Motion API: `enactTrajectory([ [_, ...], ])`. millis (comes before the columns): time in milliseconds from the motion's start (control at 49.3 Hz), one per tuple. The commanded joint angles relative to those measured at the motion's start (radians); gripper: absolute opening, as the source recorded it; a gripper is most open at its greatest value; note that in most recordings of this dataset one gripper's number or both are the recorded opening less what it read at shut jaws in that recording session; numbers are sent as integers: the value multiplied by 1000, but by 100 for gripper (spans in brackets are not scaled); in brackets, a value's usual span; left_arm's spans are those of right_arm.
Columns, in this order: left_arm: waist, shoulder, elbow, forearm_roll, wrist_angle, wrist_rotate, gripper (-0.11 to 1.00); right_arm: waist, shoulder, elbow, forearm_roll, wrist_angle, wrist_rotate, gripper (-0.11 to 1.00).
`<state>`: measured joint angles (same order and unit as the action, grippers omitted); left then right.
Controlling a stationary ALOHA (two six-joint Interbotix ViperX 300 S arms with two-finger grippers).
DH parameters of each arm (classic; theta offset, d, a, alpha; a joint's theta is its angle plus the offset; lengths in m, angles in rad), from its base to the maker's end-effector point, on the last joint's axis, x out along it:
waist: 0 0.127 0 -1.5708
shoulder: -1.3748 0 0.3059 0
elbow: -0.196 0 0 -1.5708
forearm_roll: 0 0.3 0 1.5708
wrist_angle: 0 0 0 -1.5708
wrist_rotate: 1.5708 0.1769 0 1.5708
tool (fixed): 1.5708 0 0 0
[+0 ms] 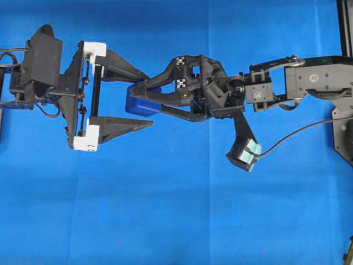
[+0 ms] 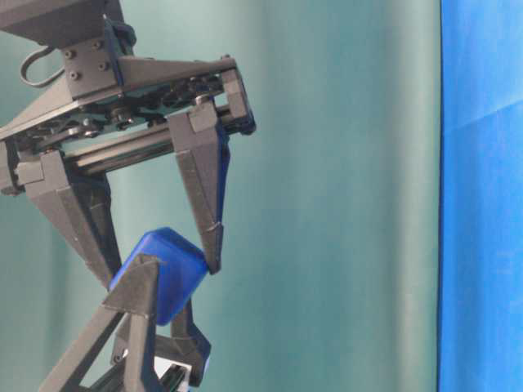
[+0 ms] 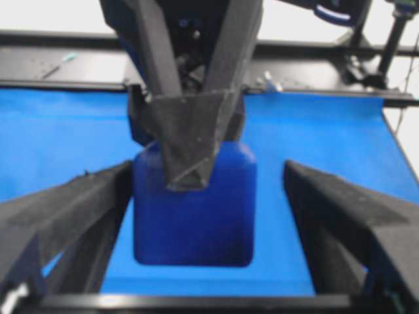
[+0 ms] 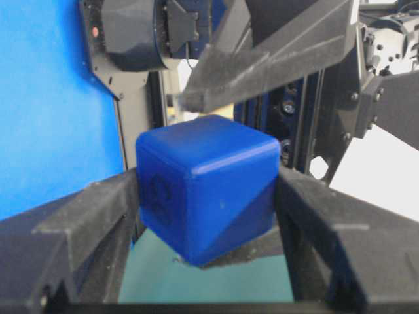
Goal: Handover the blue block to the right arm after grasping it with the left arm, then place it in the designated position.
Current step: 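Open the left gripper and pull the cube away with the right gripper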
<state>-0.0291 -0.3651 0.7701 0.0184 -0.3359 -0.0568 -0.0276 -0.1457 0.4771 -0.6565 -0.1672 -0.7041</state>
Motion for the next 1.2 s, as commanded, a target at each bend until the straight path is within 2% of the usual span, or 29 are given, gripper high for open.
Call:
enactTrajectory([
  [0, -2, -6, -15, -2, -8, 2, 93, 2, -21, -17, 5, -3, 3, 55],
  [487, 2, -12, -11, -2, -6, 0, 93, 6, -60, 17, 3, 0, 14, 55],
  [689, 2, -12, -11, -2, -5, 0, 93, 6, -149, 97, 3, 11, 52, 55],
  [933, 2, -11, -12, -2, -5, 0, 93, 15, -301, 209, 5, 43, 58, 55],
  [1176, 2, -6, -15, -2, -5, 0, 93, 20, -380, 250, 5, 114, 75, 55],
])
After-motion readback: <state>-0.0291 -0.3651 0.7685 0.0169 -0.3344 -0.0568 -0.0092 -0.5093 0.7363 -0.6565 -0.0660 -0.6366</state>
